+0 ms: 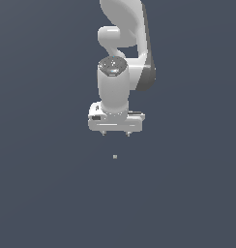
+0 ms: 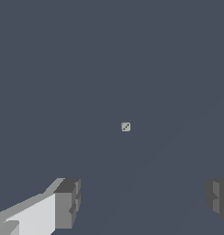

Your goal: Pick up the object and move it to a goal position.

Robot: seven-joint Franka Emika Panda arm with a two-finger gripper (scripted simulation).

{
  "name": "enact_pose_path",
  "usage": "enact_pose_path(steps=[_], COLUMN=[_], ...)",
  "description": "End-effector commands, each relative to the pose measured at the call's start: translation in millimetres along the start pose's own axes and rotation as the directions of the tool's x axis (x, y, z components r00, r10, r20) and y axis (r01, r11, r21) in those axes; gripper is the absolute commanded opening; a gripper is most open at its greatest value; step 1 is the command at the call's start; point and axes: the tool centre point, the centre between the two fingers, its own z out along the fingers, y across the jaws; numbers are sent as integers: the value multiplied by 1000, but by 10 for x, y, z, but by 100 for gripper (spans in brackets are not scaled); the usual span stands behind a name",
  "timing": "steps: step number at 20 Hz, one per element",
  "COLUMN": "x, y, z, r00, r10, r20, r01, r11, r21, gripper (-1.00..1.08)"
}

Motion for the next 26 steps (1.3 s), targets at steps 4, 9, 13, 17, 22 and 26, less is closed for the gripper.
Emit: enact_pose_path(steps=[4,9,13,17,22,26], x=[30,137,143,139,151,161], y=[5,23,25,23,22,20], z=[-35,-171,-185,-164,-121,-62], r00=[1000,999,998,999,999,995], r10=[-5,-34,-41,-24,28,95], r20=[-9,-42,-44,-42,-40,-36], r01=[5,33,40,24,-28,-95], r11=[1000,999,999,1000,1000,995], r21=[-2,-13,-14,-12,-8,-3], gripper=[100,100,100,100,100,100])
